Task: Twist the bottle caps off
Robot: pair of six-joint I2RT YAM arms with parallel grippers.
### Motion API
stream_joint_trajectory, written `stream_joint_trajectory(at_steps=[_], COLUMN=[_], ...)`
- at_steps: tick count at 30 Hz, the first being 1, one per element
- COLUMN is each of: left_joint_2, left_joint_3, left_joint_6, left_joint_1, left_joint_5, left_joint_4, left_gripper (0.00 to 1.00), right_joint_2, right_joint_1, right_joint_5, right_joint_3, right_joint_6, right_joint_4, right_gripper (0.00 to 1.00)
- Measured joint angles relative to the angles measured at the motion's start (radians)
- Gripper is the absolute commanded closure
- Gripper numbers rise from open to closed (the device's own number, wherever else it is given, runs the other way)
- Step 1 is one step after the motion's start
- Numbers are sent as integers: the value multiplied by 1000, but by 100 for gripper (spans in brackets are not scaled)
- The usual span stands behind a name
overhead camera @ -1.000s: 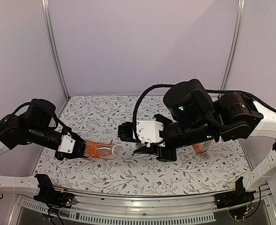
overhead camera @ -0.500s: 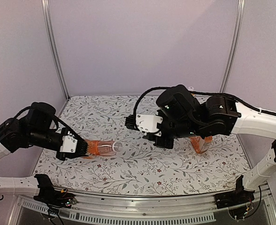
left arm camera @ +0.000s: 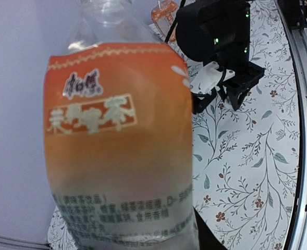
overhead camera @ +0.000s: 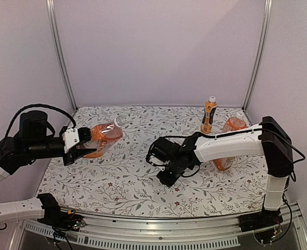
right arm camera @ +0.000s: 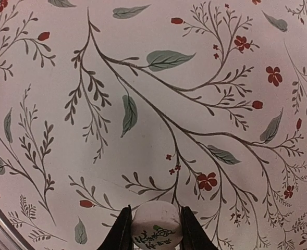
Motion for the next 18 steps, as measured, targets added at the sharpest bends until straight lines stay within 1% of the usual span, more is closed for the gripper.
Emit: stream_joint_trajectory(at_steps=[2, 5, 6, 8, 11, 12, 13, 14, 15, 18], left_joint_2=[-8, -22, -29, -42, -59, -61, -63, -66, -68, -77], left_joint_3=[0, -1, -3, -15, -24, -25, -25, -25, -25, -25], left_joint_6=[-24, -44, -50, -61, -78, -83, -90, -97, -104, -130], left_joint_1=[6, 11, 14, 24, 37, 40, 44, 48, 52, 64], left_joint_5=[10, 30, 37, 53, 78, 88, 100, 110, 124, 165], left_joint_4=[10, 12, 13, 15, 12, 11, 11, 11, 10, 6], left_gripper=[78, 78, 78, 78, 78, 78, 78, 78, 78, 77], right_joint_2=[54, 114, 119, 132, 157, 157, 158, 158, 158, 154], right_joint_1=[0, 0, 1, 5, 9, 10, 11, 11, 11, 13], right_joint_5=[-18, -40, -42, -41, -41, -41, -40, -34, -29, -27], right_joint_3=[16, 51, 68, 95, 119, 127, 134, 139, 146, 174], right_joint_6=[41, 88, 102, 118, 134, 140, 148, 144, 146, 138], right_joint_4=[-6, -35, -45, -59, -85, -94, -105, -118, -132, -168], right_gripper=[95, 86, 80, 57, 32, 20, 14, 10, 9, 10])
